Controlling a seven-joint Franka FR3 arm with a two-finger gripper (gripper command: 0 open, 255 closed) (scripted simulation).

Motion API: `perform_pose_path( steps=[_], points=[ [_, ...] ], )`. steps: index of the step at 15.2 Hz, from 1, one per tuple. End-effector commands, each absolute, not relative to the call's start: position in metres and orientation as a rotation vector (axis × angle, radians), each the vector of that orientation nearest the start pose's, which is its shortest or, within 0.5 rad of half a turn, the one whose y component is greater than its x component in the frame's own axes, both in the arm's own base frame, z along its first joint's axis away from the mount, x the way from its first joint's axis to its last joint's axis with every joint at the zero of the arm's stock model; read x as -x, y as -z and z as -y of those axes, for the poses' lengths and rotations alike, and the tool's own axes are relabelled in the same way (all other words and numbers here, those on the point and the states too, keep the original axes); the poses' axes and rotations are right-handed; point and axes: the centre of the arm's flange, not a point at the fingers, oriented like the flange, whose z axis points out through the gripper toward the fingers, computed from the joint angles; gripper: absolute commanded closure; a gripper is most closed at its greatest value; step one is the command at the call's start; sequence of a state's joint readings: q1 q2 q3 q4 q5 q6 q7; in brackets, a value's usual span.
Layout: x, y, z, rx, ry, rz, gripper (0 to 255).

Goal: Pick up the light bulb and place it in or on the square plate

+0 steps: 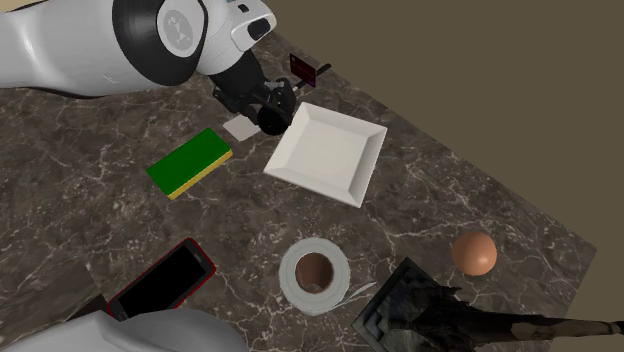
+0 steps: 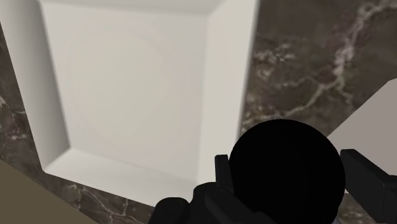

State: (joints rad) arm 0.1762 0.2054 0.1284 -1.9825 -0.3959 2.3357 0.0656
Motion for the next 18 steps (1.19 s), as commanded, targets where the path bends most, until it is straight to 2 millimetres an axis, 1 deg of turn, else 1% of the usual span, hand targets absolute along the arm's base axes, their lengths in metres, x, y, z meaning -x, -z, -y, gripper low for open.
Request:
perform_pose_path(
  steps=[1, 2, 18],
  points=[
    [-0.584, -0.379, -0.174, 3.271, 0.337, 0.816, 255],
    [-0.584, -0.379, -0.174, 3.271, 0.337, 0.816, 255],
    [-0.584, -0.464, -0.174, 3.271, 0.337, 0.816, 255]
  ],
)
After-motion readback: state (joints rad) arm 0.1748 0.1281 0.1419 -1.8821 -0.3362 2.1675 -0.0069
